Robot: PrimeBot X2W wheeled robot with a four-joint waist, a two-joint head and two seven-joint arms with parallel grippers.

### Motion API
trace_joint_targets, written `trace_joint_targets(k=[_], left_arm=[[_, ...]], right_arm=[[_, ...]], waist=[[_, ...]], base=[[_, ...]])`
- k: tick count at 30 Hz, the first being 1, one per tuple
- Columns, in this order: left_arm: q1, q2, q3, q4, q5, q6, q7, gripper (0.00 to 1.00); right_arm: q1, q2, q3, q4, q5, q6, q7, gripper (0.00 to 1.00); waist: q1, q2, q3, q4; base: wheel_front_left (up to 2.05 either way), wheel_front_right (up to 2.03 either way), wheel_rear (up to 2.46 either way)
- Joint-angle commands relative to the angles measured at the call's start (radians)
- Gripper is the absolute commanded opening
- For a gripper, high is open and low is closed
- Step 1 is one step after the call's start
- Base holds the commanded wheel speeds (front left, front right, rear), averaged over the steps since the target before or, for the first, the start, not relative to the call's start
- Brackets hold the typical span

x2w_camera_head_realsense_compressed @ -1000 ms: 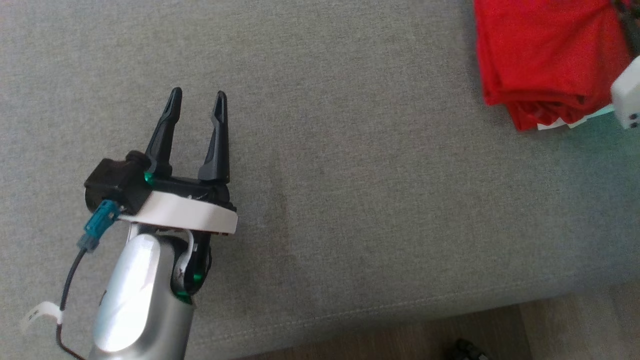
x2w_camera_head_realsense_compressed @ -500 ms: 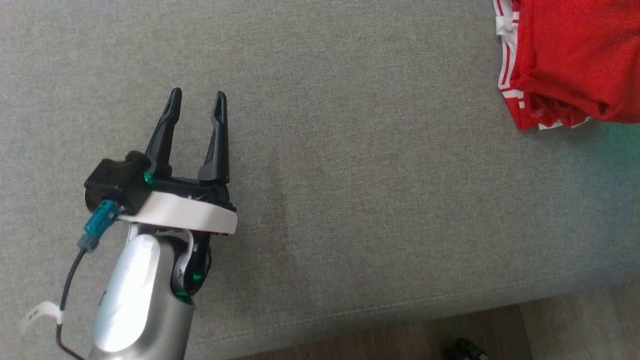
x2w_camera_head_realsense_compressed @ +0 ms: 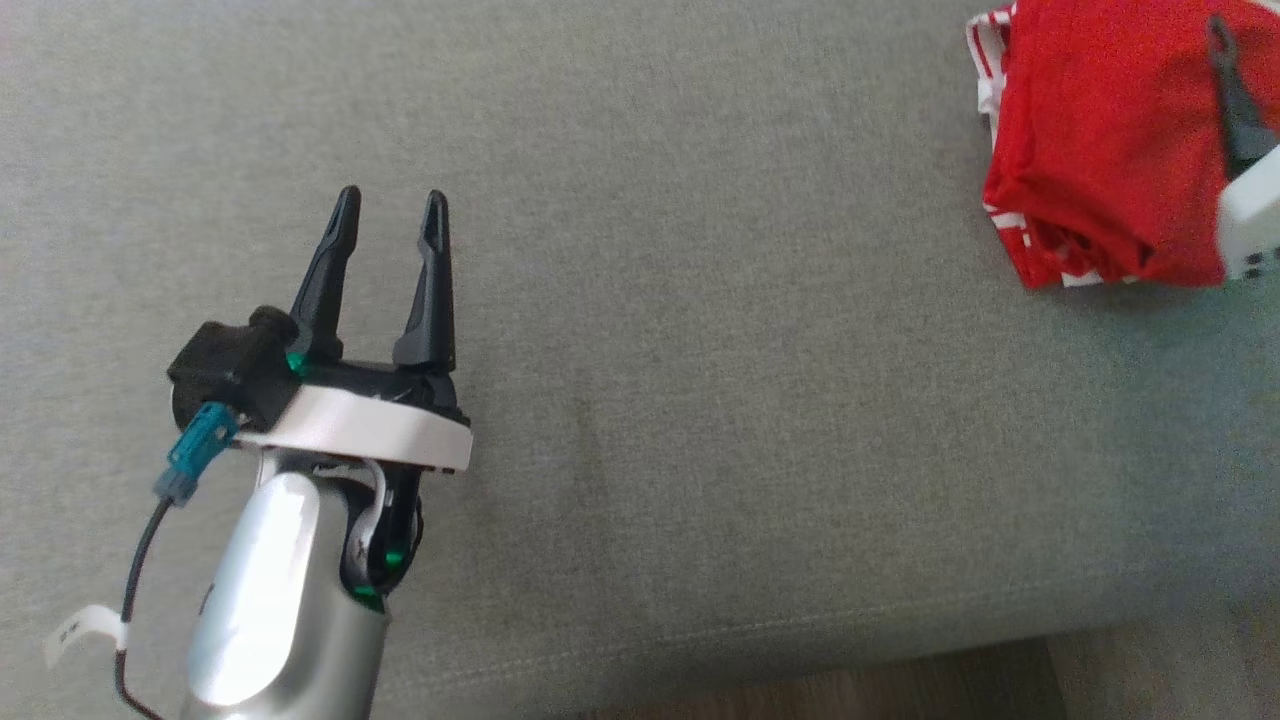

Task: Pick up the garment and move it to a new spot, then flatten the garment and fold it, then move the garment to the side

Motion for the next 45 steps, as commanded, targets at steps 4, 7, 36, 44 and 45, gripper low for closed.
trace_joint_targets(k=[4,7,36,44,45], left_arm=[[0.018,0.009,0.041,-0.03,-0.023,0.023,-0.005,1.0],[0.04,0.009,0.053,-0.029,-0.028,0.033,-0.005,1.0],[0.279,0.009,0.085,-0.05,0.013,0.079,-0.005,1.0],[0.277,0.009,0.094,-0.082,0.034,0.1,-0.005,1.0],[0.278,0.009,0.094,-0.086,0.037,0.104,-0.005,1.0]], right_arm=[[0.058,0.083,-0.006,-0.097,0.023,-0.001,-0.101,1.0],[0.096,0.144,0.007,-0.125,0.048,-0.001,-0.151,1.0],[0.525,0.464,-0.044,-0.178,0.074,-0.001,-0.451,1.0],[0.519,0.464,-0.045,-0.175,0.082,-0.001,-0.454,1.0],[0.519,0.464,-0.044,-0.175,0.082,-0.001,-0.454,1.0]], waist=[[0.0,0.0,-0.102,0.048],[0.0,0.0,-0.149,0.071],[0.0,0.0,-0.333,0.155],[0.0,0.0,-0.337,0.155],[0.0,0.0,-0.338,0.155]], base=[[0.0,0.0,0.0],[0.0,0.0,0.0],[0.0,0.0,0.0],[0.0,0.0,0.0],[0.0,0.0,0.0]])
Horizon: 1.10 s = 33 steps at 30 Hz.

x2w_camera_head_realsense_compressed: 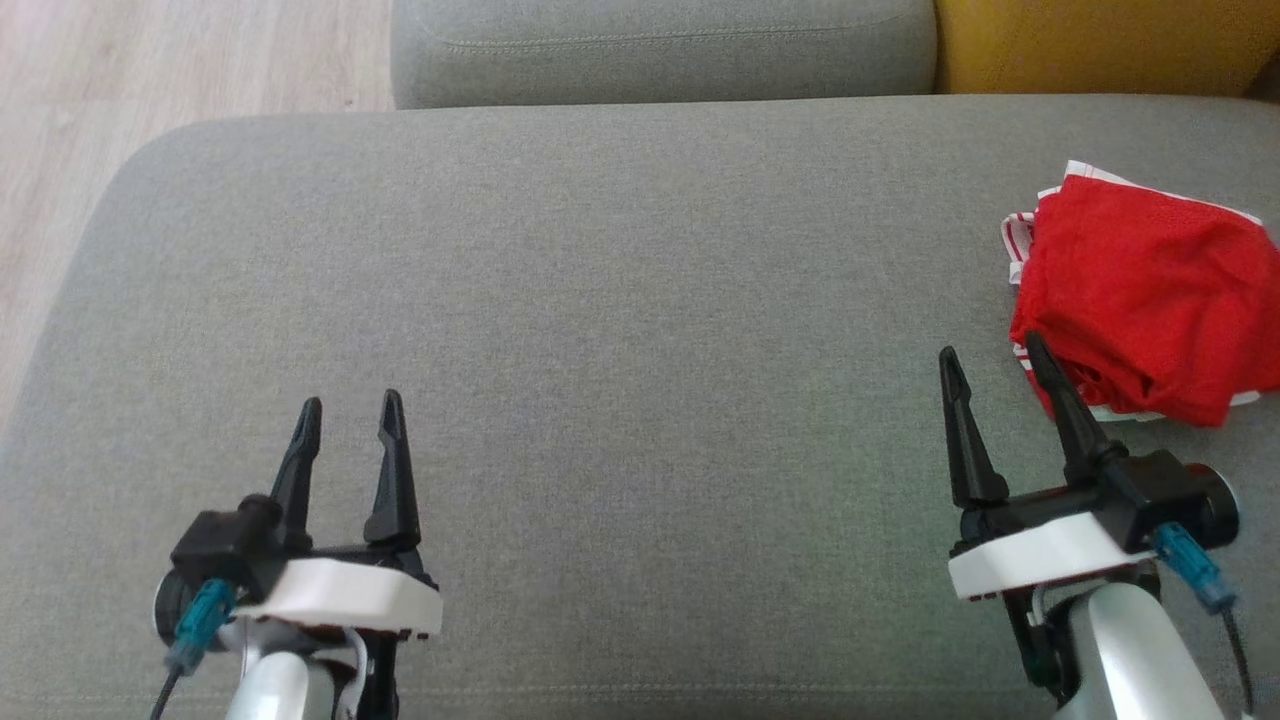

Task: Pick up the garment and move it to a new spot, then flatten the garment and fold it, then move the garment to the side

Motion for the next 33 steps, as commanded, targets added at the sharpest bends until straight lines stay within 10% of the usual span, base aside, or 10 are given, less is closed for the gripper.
trace_joint_targets(k=[1,17,33], left_arm=[[-0.031,0.007,0.034,-0.04,0.011,0.009,-0.005,1.0],[-0.012,0.007,0.042,-0.069,0.01,0.031,-0.005,1.0],[0.001,0.007,0.066,-0.075,-0.059,-0.063,-0.005,1.0]], right_arm=[[-0.031,0.003,0.026,-0.031,0.01,-0.001,-0.011,1.0],[-0.029,0.003,0.044,-0.022,-0.002,-0.001,-0.013,1.0],[-0.027,0.003,0.045,-0.029,0.0,-0.001,-0.014,1.0]], waist=[[0.0001,0.0,-0.001,0.0],[0.0001,0.0,-0.012,-0.005],[0.0001,0.0,-0.003,-0.012]], base=[[0.0,0.0,0.0],[0.0,0.0,0.0],[0.0,0.0,0.0]])
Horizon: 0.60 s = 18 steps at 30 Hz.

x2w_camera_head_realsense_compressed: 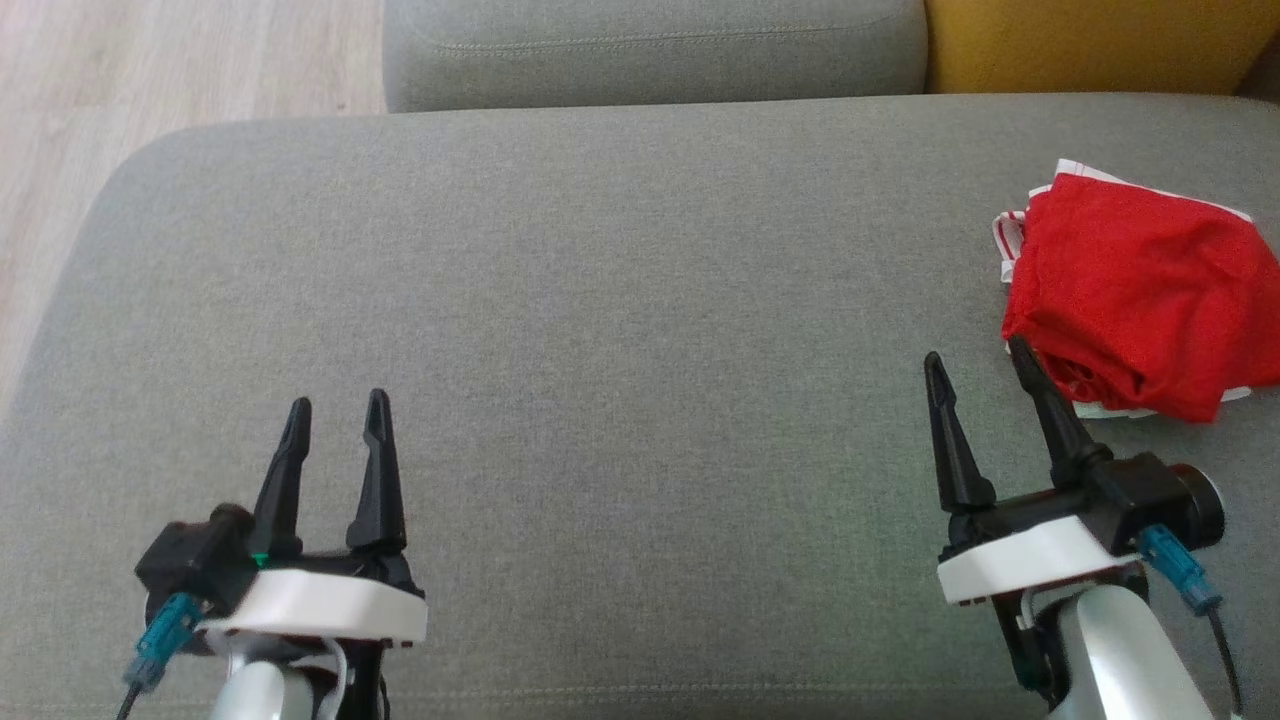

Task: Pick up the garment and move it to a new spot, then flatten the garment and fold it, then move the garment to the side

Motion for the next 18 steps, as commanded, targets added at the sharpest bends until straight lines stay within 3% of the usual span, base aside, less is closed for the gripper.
trace_joint_targets(k=[1,9,10,18], left_arm=[[-0.023,0.007,0.035,-0.027,-0.006,-0.009,-0.005,1.0],[-0.026,0.007,0.038,-0.019,-0.023,-0.028,-0.005,1.0],[0.001,0.0,0.003,0.012,-0.022,-0.026,0.0,0.0],[0.009,0.0,0.005,0.064,-0.076,-0.029,0.013,0.0]], right_arm=[[-0.028,0.002,0.025,-0.034,0.003,-0.001,-0.011,1.0],[-0.029,0.002,0.033,-0.021,0.018,-0.001,-0.011,1.0],[0.0,0.0,0.007,0.007,0.012,0.0,0.0,0.0],[0.02,-0.002,0.005,0.048,0.078,0.0,0.011,0.0]], waist=[[0.0,0.0,-0.003,-0.001],[0.0,0.0,-0.014,-0.014],[0.0,0.0,-0.014,-0.014],[0.0,0.0,-0.015,-0.015]], base=[[0.0,0.0,0.0],[0.0,0.0,0.0],[0.0,0.0,0.0],[0.0,0.0,0.0]])
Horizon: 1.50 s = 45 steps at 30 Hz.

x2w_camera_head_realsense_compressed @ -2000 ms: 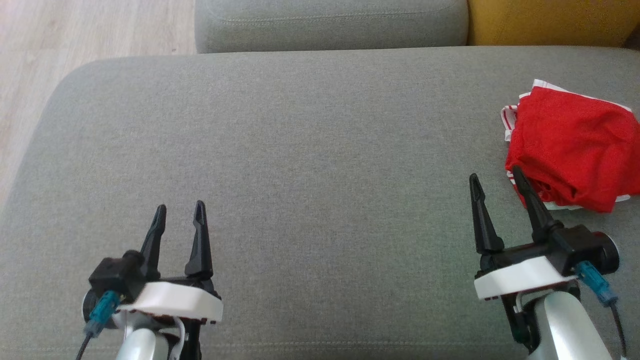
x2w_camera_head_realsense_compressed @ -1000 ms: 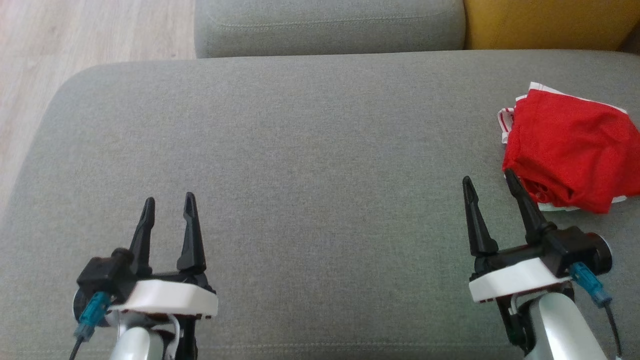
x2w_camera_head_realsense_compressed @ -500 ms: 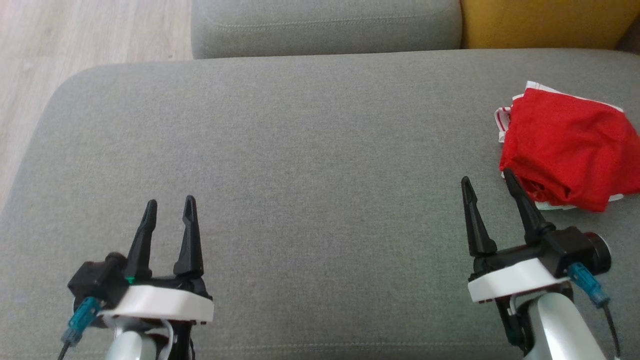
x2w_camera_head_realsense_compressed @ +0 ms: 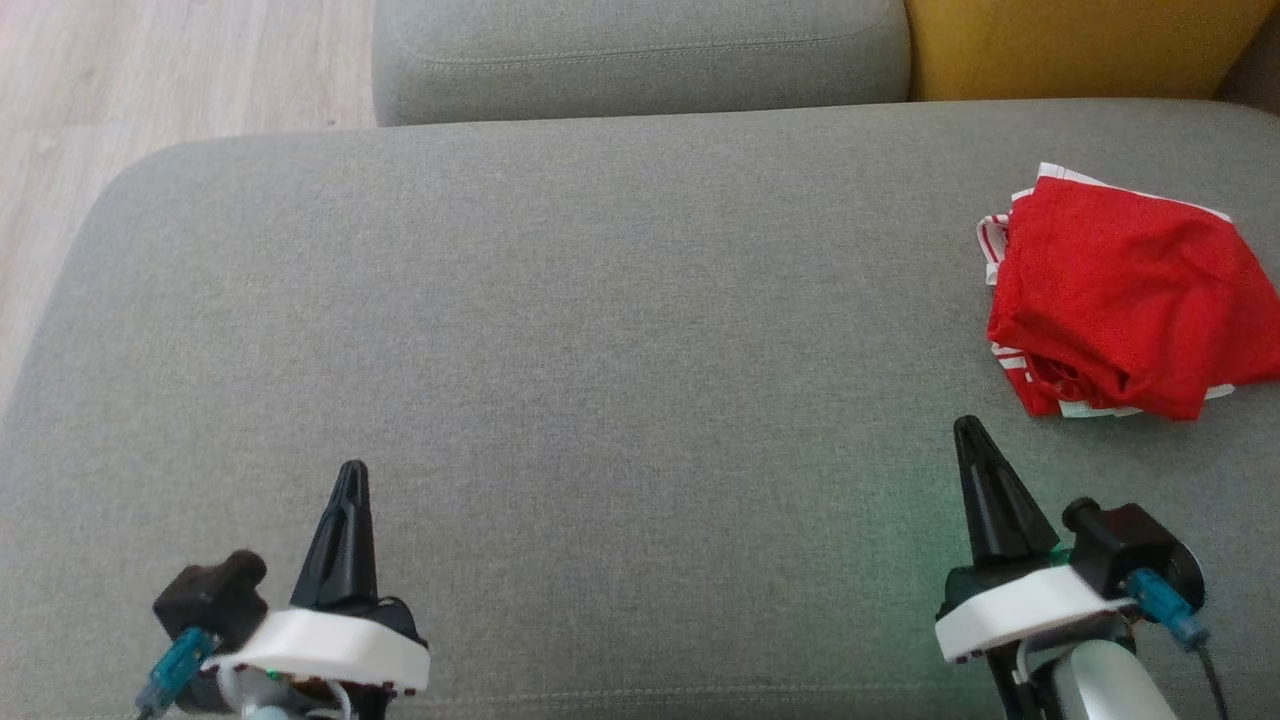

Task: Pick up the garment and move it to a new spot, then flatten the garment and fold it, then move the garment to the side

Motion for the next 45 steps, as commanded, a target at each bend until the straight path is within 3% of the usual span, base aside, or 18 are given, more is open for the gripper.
trace_joint_targets(k=[1,45], left_arm=[[-0.04,0.002,0.006,-0.036,-0.017,-0.004,0.003,0.0],[-0.089,0.018,0.072,0.012,-0.483,-0.04,0.12,0.0]], right_arm=[[-0.046,-0.003,-0.002,-0.036,0.024,0.0,0.005,0.0],[-0.058,-0.023,-0.05,-0.036,0.597,0.0,0.112,0.0]], waist=[[0.0,0.0,0.0,0.0],[0.0,0.0,-0.009,-0.006]], base=[[0.0,0.0,0.0],[0.0,0.0,0.0]])
